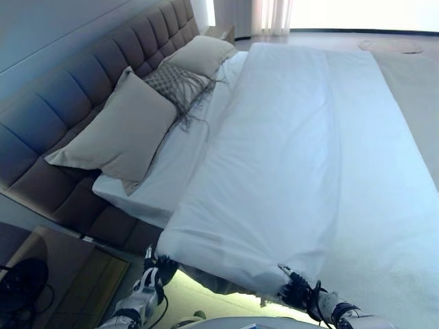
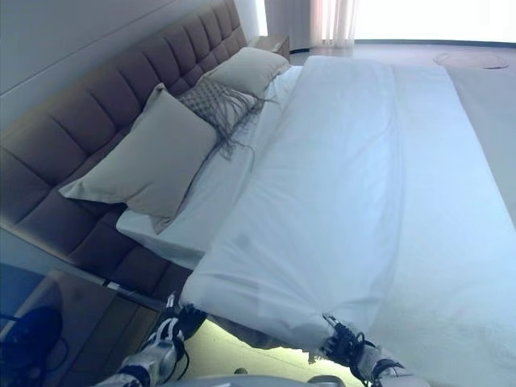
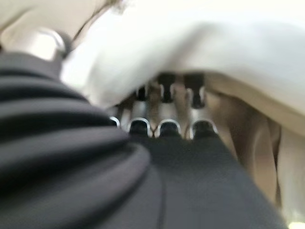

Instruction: Make the bed neatly

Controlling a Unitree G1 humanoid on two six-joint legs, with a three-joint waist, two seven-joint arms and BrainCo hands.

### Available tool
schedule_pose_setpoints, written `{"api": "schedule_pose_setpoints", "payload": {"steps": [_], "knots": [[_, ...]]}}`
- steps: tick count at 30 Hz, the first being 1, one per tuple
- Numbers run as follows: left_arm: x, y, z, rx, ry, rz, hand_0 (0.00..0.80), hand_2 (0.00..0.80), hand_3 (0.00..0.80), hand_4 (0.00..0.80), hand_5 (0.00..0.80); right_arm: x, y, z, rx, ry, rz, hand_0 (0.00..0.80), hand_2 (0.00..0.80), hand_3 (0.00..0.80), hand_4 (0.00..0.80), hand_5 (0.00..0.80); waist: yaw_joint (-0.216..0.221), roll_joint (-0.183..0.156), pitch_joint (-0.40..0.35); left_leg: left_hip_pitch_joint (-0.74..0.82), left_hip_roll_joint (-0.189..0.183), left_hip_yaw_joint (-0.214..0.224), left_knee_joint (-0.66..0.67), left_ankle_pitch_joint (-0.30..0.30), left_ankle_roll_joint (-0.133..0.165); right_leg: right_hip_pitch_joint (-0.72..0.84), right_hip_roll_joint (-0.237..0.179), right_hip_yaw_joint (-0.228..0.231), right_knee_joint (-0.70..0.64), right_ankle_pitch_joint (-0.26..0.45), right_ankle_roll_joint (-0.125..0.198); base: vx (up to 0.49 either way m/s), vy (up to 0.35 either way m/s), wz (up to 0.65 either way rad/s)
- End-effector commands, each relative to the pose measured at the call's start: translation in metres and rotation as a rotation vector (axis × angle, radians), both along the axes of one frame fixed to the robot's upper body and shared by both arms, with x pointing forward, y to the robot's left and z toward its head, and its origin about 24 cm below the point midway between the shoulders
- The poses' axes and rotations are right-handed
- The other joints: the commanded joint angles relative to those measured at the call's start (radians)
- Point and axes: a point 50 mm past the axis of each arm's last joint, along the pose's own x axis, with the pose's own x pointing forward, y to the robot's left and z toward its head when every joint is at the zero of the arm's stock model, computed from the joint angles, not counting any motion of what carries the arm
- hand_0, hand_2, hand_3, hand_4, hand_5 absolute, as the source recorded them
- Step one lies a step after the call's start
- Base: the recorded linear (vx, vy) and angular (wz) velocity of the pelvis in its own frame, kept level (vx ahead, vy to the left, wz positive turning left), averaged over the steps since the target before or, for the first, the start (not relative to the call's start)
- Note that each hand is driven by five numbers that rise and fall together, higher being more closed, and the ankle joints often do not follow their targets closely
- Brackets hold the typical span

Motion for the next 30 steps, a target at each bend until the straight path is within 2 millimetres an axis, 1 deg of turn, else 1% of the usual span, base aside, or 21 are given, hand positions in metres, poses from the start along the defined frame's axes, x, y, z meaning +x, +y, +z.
{"api": "schedule_pose_setpoints", "payload": {"steps": [1,8,14,18,21,26,30], "knots": [[0.023,0.073,0.029,0.169,-0.166,0.193,0.000,0.000,0.000,0.000,0.000,-0.037,-0.008,-0.005,-0.005,0.199,0.087,0.000,0.000,0.000,0.000,0.000,0.073,-0.042,-0.009,0.013,-0.063,0.000,0.000,-0.099,0.042,-0.055,-0.045,0.035,0.063,-0.018,0.010,-0.006,-0.048,0.08],[0.024,0.089,0.036,0.213,-0.179,0.220,0.000,0.000,0.000,0.000,0.000,-0.060,-0.008,-0.006,0.051,0.282,0.087,0.000,0.000,0.000,0.000,0.000,0.069,-0.054,-0.026,0.017,-0.055,0.006,0.000,-0.099,0.041,-0.043,-0.038,0.032,0.054,-0.015,0.011,-0.016,-0.055,0.02],[0.029,0.108,0.049,0.245,-0.226,0.227,0.000,0.000,0.000,0.000,0.000,-0.075,-0.021,-0.004,0.029,0.338,0.096,0.000,0.000,0.000,0.000,0.000,0.058,-0.062,-0.032,0.016,-0.051,0.009,0.000,-0.096,0.042,-0.043,-0.029,0.040,0.057,-0.012,0.012,-0.022,-0.045,0.00],[0.036,0.114,0.058,0.260,-0.281,0.211,0.000,0.000,0.000,0.000,0.000,-0.091,-0.030,-0.001,0.024,0.392,0.134,0.000,0.000,0.000,0.000,0.000,0.053,-0.069,-0.027,0.015,-0.048,0.015,0.000,-0.095,0.045,-0.050,-0.025,0.046,0.067,-0.015,0.013,-0.025,-0.049,-0.02],[0.040,0.116,0.063,0.270,-0.312,0.199,0.000,0.000,0.000,0.000,0.000,-0.100,-0.037,0.000,0.008,0.414,0.121,0.000,0.000,0.000,0.000,0.000,0.053,-0.075,-0.026,0.017,-0.046,0.017,0.000,-0.096,0.047,-0.050,-0.023,0.047,0.070,-0.017,0.012,-0.012,-0.051,-0.02],[0.037,0.124,0.065,0.299,-0.292,0.229,0.000,0.000,0.000,0.000,0.000,-0.107,-0.041,0.002,0.006,0.417,0.088,0.000,0.000,0.000,0.000,0.000,0.052,-0.082,-0.025,0.019,-0.043,0.019,0.000,-0.097,0.049,-0.054,-0.019,0.054,0.076,-0.020,0.013,-0.016,-0.034,0.00],[0.033,0.133,0.067,0.317,-0.268,0.246,0.000,0.000,0.000,0.000,0.000,-0.102,-0.041,0.002,0.008,0.405,0.095,0.000,0.000,0.000,0.000,0.000,0.054,-0.082,-0.023,0.023,-0.042,0.017,0.000,-0.098,0.050,-0.052,-0.018,0.054,0.081,-0.026,0.011,-0.013,-0.005,-0.04]]}}
